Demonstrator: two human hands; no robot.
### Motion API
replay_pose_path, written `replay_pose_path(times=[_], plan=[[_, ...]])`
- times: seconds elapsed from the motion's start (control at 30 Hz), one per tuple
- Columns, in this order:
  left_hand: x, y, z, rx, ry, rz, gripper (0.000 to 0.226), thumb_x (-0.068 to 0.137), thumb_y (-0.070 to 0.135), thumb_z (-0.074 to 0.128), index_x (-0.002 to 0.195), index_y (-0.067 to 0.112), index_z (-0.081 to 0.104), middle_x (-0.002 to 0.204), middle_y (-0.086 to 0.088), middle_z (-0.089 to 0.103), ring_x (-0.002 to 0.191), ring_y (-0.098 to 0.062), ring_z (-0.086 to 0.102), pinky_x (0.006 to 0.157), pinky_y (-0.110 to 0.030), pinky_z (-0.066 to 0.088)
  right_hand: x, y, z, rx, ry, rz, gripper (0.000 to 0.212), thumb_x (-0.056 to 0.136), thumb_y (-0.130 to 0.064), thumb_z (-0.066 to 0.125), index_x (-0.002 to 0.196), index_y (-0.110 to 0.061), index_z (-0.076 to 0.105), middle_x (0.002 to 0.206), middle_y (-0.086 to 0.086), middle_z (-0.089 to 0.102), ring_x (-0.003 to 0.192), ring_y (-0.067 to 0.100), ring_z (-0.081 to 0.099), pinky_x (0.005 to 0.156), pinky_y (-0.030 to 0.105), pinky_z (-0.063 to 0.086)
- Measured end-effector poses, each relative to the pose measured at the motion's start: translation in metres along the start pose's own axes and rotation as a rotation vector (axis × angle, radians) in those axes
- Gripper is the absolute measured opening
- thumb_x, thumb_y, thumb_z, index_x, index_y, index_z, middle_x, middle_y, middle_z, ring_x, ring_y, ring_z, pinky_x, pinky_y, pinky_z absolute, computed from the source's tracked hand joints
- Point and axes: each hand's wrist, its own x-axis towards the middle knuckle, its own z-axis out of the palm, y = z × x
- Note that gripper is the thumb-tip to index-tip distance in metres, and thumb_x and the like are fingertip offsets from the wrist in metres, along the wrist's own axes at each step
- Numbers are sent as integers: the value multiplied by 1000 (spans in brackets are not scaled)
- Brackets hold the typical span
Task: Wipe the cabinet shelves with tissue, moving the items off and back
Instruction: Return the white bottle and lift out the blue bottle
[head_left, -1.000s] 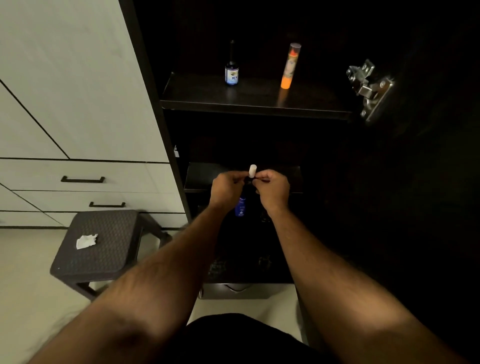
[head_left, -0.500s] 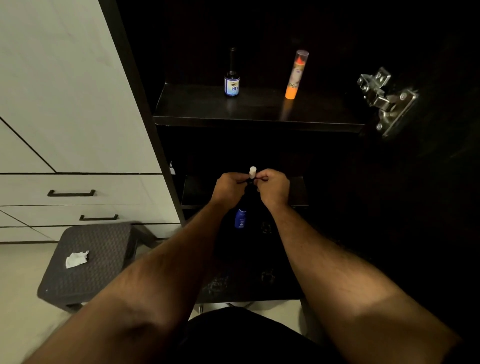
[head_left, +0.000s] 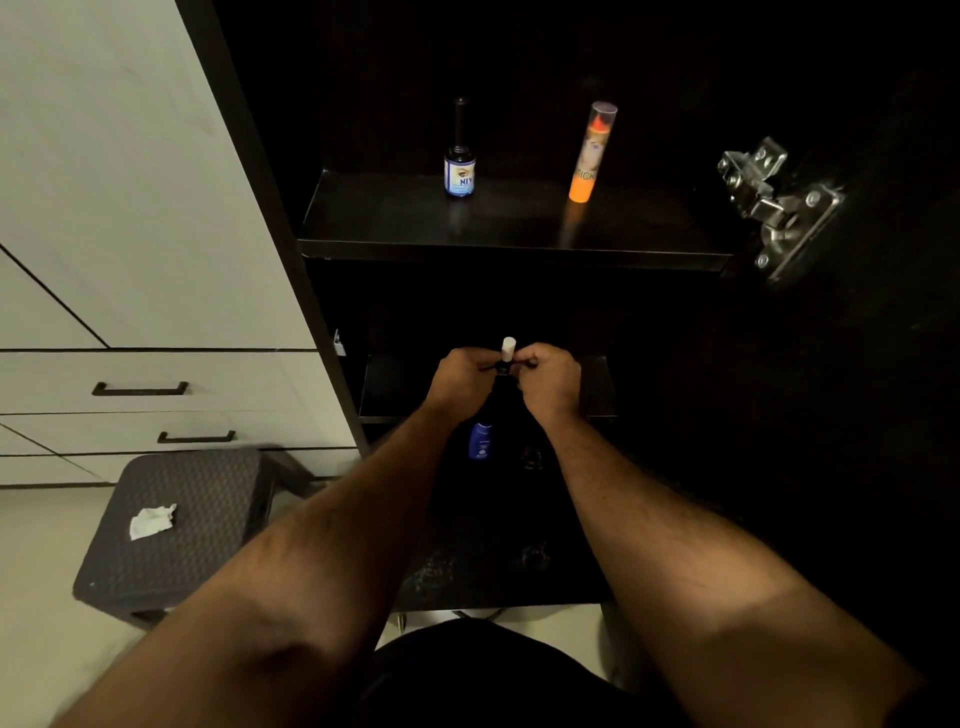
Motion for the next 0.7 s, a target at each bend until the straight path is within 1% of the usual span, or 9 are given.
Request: replay_pose_path(times=[0.07, 0.13, 0.2, 0.27, 0.33, 0.4, 0.53, 0.6, 0.7], plan=[[-2, 2, -2, 6, -18, 10, 30, 91, -1, 57, 116, 9, 70, 110, -13, 70, 105, -29, 65, 94, -45, 53, 0, 1, 0, 5, -13, 3, 13, 83, -2, 69, 90, -10, 76, 87, 6, 74, 79, 18, 69, 74, 27, 55], [-2, 2, -4, -9, -34, -6, 32, 89, -4, 57, 116, 8, 69, 111, -13, 69, 105, -29, 65, 93, -48, 53, -1, 2, -2, -7, -33, 20, 15, 83, -2, 68, 93, -10, 76, 89, 5, 74, 81, 18, 69, 76, 26, 55], [-3, 1, -7, -22, -15, -27, 31, 87, -6, 58, 114, 6, 69, 111, -15, 68, 106, -31, 65, 92, -51, 53, -2, 4, -6, -3, -27, 44, 17, 82, -1, 69, 95, -8, 76, 93, 6, 74, 83, 21, 70, 80, 31, 56], [-7, 3, -12, -52, 2, -43, 32, 88, -8, 58, 117, 1, 66, 116, -16, 66, 110, -33, 63, 95, -51, 51, -3, 7, -11, 20, -9, 57, 16, 83, 0, 68, 94, -7, 76, 93, 7, 74, 83, 24, 71, 81, 34, 57], [-15, 7, -18, -81, 22, -50, 32, 90, -7, 57, 121, 1, 64, 116, -12, 65, 114, -30, 61, 98, -49, 50, -7, 9, -16, 40, 5, 63, 14, 84, -1, 68, 95, -7, 75, 91, 6, 74, 82, 23, 71, 81, 36, 58], [-26, 10, -21, -93, 33, -61, 30, 92, -3, 56, 121, 2, 64, 110, -4, 64, 112, -27, 62, 100, -45, 49, -12, 12, -21, 63, 25, 77, 13, 84, -5, 69, 95, -8, 75, 89, 5, 74, 81, 21, 71, 81, 39, 58], [-53, 10, -22, -115, 41, -68, 29, 96, 7, 55, 124, 6, 62, 117, -6, 67, 106, -16, 64, 97, -37, 52, -35, 14, -26, 143, 61, 101, 10, 86, -12, 68, 92, -15, 75, 81, -4, 71, 78, 15, 69, 75, 40, 59], [-66, 7, -19, -137, 82, -78, 27, 97, 10, 54, 122, 7, 63, 113, -5, 68, 101, -12, 65, 94, -34, 54, -49, 15, -26, 179, 73, 115, 9, 87, -15, 66, 90, -21, 74, 81, -5, 71, 77, 12, 69, 71, 40, 60], [-84, -4, -14, -130, 105, -111, 23, 94, 14, 57, 115, 12, 69, 105, 0, 71, 99, -13, 67, 93, -41, 54, -72, 22, -26, 220, 44, 149, 14, 88, -17, 65, 84, -31, 69, 82, -7, 71, 77, 9, 69, 69, 38, 61]])
